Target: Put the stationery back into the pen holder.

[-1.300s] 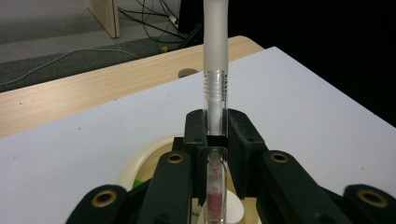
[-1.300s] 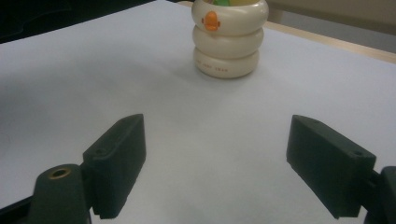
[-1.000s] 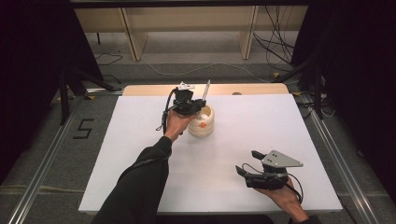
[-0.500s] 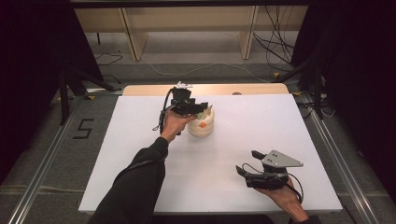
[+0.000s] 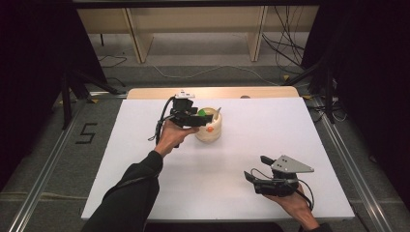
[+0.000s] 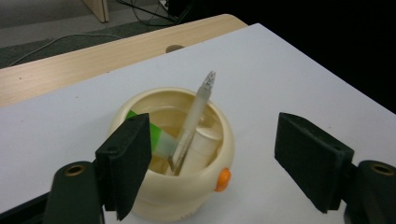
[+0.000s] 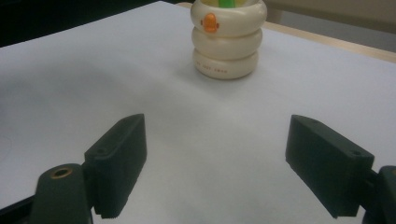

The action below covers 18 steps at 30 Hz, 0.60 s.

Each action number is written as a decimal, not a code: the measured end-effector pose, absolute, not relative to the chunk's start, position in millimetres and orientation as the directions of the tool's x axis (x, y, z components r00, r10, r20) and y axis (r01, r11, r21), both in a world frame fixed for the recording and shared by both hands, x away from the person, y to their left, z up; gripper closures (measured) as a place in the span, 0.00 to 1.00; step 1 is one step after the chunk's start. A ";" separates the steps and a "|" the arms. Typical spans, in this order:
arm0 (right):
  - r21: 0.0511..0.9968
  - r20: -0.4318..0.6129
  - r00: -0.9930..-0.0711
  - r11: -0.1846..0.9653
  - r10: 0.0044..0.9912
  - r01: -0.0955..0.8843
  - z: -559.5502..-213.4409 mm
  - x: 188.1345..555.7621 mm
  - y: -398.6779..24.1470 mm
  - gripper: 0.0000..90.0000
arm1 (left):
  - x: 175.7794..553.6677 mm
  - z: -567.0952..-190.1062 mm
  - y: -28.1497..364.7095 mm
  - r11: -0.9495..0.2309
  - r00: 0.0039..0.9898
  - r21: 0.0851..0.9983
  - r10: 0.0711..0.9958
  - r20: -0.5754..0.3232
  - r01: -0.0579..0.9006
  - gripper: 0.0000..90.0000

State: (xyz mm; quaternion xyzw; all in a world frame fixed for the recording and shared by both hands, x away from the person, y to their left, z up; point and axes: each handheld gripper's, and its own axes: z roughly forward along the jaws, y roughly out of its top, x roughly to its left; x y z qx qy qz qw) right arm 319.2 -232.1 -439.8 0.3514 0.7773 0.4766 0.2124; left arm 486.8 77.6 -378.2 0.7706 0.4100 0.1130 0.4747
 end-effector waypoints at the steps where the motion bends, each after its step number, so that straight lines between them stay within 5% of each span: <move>1: 0.890 0.008 -0.663 0.297 0.748 0.345 -439.9 319.2 -231.9 0.24 | 486.8 -378.2 77.6 -0.213 0.638 0.824 0.739 -0.215 0.525 0.29; 18: 0.891 0.021 -0.664 0.286 0.748 0.351 -439.3 318.9 -230.9 0.24 | 453.5 -381.8 99.2 -0.191 0.664 0.844 0.711 -0.233 0.501 0.24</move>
